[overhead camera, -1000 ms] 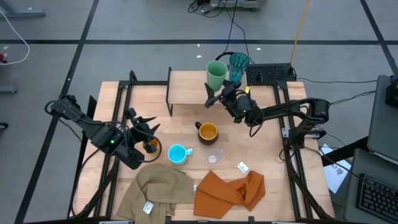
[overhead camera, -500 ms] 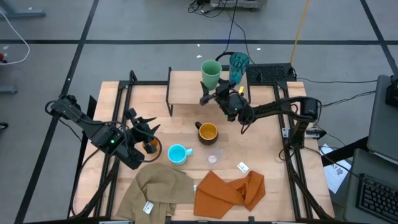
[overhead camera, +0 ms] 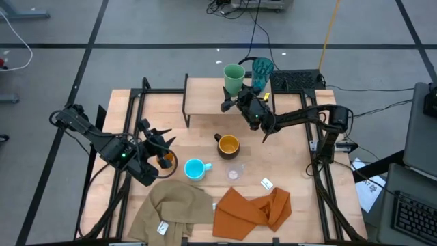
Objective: Stack small to large cups/mugs on shelf
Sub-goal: Put the green cup on the shelf
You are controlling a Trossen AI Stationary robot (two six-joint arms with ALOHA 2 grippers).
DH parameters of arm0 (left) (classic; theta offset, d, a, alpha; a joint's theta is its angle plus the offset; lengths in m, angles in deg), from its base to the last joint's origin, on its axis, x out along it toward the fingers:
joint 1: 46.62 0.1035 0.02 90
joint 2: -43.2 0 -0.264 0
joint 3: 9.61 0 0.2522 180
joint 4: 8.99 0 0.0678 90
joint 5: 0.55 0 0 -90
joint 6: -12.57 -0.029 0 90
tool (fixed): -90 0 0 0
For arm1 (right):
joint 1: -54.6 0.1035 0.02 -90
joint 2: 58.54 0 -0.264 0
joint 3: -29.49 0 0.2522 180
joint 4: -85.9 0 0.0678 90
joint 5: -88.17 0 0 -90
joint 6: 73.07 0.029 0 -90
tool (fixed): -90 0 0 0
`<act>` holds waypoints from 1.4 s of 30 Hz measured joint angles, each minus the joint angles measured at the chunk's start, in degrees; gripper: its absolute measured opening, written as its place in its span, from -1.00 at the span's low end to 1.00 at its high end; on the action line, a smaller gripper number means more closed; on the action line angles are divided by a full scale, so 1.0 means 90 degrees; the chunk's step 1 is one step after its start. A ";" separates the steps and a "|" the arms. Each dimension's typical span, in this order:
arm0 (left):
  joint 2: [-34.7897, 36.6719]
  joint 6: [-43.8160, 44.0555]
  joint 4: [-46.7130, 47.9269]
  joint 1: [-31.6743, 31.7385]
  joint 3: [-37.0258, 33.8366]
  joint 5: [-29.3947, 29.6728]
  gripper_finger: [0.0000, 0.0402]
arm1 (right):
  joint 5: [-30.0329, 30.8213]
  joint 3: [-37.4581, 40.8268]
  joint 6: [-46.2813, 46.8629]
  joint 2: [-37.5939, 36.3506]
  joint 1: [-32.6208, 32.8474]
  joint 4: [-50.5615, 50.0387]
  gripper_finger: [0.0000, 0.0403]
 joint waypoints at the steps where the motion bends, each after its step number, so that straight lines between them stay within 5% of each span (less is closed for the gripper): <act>1: 0.0000 0.0000 0.0000 0.0000 0.0000 0.0002 -0.29 | -0.0002 0.0000 -0.0007 0.0000 -0.0013 -0.0009 0.53; 42: -0.0002 0.0076 0.0000 0.0000 0.0000 -0.0218 -0.29 | -0.0152 0.0005 -0.0551 0.0712 -0.0474 0.0776 0.53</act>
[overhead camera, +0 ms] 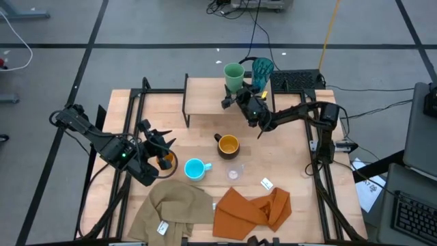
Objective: Stack small to large cups/mugs on shelf
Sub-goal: Put the green cup on the shelf
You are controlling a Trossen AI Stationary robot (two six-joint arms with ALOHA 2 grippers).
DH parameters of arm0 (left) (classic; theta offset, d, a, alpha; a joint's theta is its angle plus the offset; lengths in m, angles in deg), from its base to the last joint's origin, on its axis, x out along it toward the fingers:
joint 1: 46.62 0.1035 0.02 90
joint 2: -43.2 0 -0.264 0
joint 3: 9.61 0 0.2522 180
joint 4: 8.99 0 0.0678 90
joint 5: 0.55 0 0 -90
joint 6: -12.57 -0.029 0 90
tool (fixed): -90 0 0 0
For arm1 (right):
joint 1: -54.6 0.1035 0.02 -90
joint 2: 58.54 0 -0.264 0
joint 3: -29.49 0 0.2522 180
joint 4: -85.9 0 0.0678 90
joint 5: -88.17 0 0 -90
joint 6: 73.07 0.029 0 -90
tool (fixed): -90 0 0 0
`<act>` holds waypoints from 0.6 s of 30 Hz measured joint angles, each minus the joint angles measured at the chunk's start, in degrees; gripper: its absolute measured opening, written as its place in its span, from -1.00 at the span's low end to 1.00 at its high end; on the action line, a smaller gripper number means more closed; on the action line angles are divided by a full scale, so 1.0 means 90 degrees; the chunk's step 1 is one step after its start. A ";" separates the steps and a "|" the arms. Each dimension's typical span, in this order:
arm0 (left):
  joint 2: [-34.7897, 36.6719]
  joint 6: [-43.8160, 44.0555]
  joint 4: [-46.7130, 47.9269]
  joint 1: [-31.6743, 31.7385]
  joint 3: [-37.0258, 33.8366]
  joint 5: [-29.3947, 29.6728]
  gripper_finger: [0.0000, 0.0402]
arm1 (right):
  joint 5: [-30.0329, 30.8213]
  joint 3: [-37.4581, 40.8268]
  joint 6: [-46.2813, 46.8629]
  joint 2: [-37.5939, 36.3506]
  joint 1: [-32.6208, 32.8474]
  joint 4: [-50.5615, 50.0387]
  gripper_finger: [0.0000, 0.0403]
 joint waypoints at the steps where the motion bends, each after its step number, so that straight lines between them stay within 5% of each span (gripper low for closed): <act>1: 0.0000 -0.0001 0.0000 0.0000 0.0000 -0.0001 -0.29 | -0.0009 0.0000 0.0002 0.0000 -0.0025 -0.0011 0.53; 18: 0.0000 0.0029 0.0000 -0.0001 -0.0001 -0.0036 -0.29 | -0.0161 0.0000 0.0085 -0.0001 -0.0119 -0.0242 0.53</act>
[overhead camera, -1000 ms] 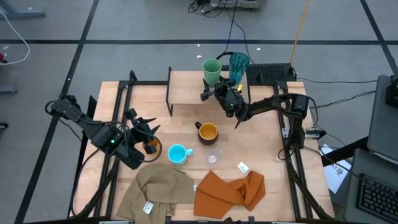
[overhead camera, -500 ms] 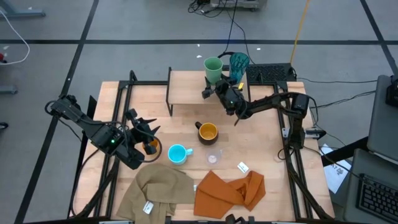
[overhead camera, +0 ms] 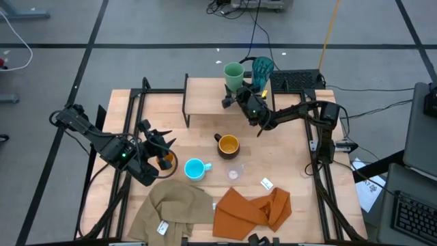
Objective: Stack small to large cups/mugs on shelf
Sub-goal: Put the green cup on the shelf
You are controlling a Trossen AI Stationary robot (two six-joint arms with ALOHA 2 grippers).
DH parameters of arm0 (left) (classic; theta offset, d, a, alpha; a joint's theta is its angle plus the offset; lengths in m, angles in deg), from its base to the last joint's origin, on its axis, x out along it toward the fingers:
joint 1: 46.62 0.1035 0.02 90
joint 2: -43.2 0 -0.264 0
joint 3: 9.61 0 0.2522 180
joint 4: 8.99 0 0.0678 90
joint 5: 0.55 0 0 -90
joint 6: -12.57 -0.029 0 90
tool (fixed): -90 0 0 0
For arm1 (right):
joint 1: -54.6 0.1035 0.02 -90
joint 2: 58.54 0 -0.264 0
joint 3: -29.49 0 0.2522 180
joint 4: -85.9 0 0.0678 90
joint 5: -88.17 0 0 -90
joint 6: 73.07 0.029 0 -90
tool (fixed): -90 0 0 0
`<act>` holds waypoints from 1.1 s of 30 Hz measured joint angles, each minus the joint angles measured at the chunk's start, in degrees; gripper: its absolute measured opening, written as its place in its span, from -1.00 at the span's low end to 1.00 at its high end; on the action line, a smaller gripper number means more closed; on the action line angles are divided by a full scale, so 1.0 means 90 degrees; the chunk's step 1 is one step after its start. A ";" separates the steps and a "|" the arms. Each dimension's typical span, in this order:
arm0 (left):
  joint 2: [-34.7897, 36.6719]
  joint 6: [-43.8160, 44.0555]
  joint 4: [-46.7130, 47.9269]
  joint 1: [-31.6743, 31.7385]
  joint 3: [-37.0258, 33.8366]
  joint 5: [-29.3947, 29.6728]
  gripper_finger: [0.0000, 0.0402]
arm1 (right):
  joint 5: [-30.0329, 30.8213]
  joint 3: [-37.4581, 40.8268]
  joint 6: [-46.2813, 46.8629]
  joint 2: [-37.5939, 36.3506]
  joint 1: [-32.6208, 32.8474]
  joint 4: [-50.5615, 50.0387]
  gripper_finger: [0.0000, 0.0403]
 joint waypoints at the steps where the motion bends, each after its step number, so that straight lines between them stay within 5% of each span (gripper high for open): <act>1: 0.0000 0.0002 0.0000 0.0001 0.0001 -0.0013 -0.29 | -0.0002 0.0000 0.0002 0.0001 0.0001 -0.0008 0.53; 33: 0.0000 0.0012 -0.0002 -0.0001 0.0001 -0.0018 -0.29 | -0.0024 0.0000 0.0131 0.0001 -0.0004 -0.0253 0.62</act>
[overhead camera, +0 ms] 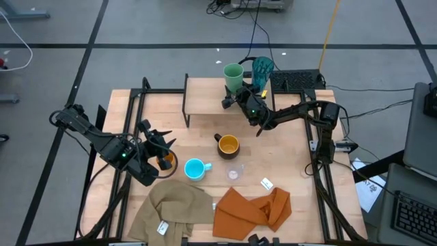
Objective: Stack small to large cups/mugs on shelf
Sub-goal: Put the green cup on the shelf
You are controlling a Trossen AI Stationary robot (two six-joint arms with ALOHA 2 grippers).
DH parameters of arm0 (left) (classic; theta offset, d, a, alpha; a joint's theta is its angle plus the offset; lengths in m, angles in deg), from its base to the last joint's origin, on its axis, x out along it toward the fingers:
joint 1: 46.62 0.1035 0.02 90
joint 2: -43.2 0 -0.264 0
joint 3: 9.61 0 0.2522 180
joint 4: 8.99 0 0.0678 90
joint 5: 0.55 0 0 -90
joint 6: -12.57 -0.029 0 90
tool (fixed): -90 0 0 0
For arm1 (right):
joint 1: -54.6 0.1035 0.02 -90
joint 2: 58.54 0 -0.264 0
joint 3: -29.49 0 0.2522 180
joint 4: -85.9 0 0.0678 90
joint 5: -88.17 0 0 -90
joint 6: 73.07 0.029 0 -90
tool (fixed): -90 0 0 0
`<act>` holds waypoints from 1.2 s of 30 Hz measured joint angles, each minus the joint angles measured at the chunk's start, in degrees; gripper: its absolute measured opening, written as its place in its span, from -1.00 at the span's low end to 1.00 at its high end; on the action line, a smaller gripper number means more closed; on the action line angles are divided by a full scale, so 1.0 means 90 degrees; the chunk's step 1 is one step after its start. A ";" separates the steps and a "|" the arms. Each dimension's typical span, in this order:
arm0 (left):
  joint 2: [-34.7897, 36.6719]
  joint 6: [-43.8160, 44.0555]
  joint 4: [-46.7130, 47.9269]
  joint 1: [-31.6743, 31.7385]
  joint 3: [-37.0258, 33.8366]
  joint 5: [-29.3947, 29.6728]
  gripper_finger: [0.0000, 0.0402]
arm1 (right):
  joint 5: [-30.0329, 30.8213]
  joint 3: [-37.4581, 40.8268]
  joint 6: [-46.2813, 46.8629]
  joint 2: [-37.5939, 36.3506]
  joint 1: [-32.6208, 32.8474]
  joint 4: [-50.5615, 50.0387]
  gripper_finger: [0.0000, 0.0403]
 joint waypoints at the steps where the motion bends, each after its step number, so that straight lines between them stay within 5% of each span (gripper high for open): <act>1: 0.0000 0.0000 0.0002 0.0000 -0.0002 0.0000 -0.29 | 0.0000 0.0000 0.0000 0.0000 0.0001 0.0000 0.62; 36: 0.0000 -0.0041 0.0000 0.0002 -0.0002 -0.0100 -0.29 | -0.0018 0.0000 0.0005 0.0000 0.0039 -0.0005 0.73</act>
